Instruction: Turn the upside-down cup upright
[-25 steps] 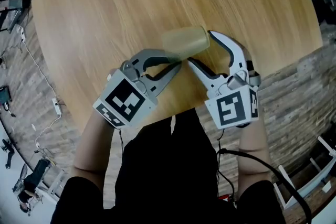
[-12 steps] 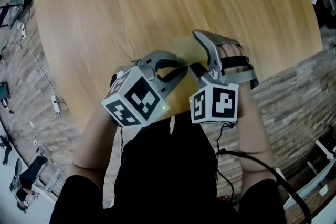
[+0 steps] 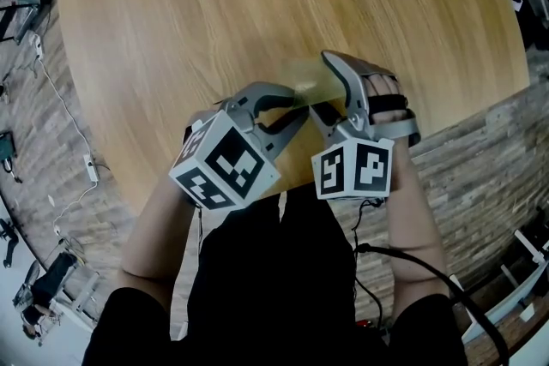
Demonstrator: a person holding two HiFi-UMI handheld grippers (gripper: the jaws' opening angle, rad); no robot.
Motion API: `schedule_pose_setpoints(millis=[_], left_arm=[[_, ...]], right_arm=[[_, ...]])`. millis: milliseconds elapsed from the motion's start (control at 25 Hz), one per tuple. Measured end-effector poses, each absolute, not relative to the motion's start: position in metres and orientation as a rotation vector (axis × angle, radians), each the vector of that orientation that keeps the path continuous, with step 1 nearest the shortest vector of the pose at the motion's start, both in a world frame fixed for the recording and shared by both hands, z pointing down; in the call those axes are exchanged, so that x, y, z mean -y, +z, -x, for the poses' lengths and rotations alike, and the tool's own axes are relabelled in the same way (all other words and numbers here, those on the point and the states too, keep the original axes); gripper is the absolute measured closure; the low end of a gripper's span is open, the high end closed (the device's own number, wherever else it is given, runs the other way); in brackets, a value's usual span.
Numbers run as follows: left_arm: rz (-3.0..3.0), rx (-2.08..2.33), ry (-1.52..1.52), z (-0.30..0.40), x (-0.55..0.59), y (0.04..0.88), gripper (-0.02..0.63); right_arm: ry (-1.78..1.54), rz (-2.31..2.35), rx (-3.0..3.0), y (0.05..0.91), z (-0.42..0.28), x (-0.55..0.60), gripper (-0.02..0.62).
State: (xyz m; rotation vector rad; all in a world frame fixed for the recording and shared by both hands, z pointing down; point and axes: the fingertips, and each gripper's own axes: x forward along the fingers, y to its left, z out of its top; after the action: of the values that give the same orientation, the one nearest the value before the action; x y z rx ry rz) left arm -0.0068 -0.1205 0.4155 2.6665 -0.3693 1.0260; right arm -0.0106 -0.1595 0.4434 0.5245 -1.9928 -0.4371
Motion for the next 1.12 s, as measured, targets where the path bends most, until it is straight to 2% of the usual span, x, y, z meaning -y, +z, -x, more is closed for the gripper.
schedule_pose_setpoints(millis=[120,200,320,720,760,880,1120], left_arm=[[-2.655,0.381,0.995,0.010,0.120,0.412,0.569],[-2.650,0.353,0.971,0.009,0.116,0.409,0.517],[-2.657,0.314,0.902,0.006,0.114,0.402,0.475],[-2.647,0.499,0.721,0.036,0.132,0.388,0.471],[-2.629,0.568,0.695,0.043,0.141,0.389,0.477],[-2.571,0.777,0.615,0.060,0.168,0.398,0.596],[-2.571,0.902,0.550,0.040,0.185,0.411,0.598]], right_arm=[[-0.441,-0.542,2.006,0.442,0.013,0.161,0.279],[-0.441,-0.551,2.018,0.442,0.013,0.162,0.279],[-0.435,-0.570,2.049,0.440,0.013,0.162,0.279],[-0.315,-0.690,2.078,0.444,-0.014,0.165,0.279],[-0.285,-0.717,2.108,0.440,-0.017,0.166,0.279],[-0.206,-0.800,2.234,0.424,-0.019,0.165,0.279],[-0.138,-0.815,2.443,0.400,-0.003,0.144,0.279]])
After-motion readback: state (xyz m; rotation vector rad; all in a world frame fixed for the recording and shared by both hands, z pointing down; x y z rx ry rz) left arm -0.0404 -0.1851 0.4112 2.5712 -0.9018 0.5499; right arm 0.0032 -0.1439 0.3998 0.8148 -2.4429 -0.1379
